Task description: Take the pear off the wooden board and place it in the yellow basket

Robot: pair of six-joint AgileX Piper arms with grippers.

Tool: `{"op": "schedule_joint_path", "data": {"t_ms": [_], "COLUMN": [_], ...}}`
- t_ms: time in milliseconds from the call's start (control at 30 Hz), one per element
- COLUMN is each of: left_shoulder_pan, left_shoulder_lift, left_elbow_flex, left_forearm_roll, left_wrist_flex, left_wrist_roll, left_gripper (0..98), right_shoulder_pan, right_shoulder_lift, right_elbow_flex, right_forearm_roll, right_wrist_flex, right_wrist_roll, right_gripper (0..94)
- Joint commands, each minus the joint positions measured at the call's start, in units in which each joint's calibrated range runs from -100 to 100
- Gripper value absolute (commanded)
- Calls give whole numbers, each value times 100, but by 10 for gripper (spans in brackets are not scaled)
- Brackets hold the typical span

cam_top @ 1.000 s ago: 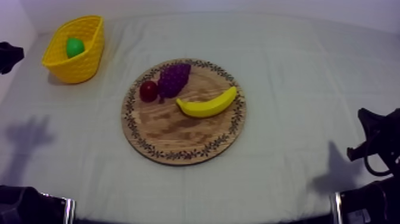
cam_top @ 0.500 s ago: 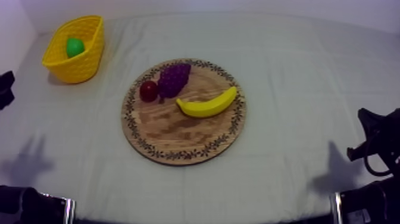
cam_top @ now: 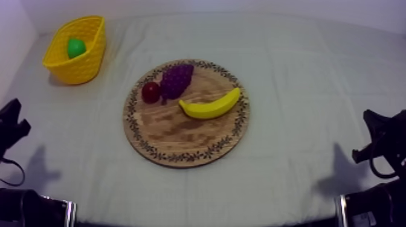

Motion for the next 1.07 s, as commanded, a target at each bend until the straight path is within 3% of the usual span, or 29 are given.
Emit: {"op": "schedule_joint_path", "data": {"t_ms": [0, 100, 233, 400, 667, 1033], "left_shoulder_pan": [-14, -20, -25, -29, -29, -29], "left_shoulder_lift": [-178, -340, -419, -439, -443, -444], "left_elbow_flex": [512, 748, 834, 899, 1019, 1031], "left_forearm_roll": [-114, -289, -364, -387, -392, -392], "left_wrist_flex": [-63, 60, 190, 263, -72, -106], "left_wrist_roll": [162, 293, 246, 321, 869, 948], "left_gripper": [3, 2, 4, 1, 1, 1], "right_shoulder_pan": [1, 1, 1, 1, 1, 1], "right_shoulder_lift": [-3, -3, -3, -3, -3, -3], "right_elbow_flex": [-2, -2, -2, -2, -2, -2], "right_forearm_roll": [0, 0, 0, 0, 0, 0], "right_wrist_flex": [2, 2, 2, 2, 2, 2], "right_wrist_roll": [0, -1, -2, -4, -2, -2], "right_gripper": [4, 4, 4, 4, 4, 4]}}
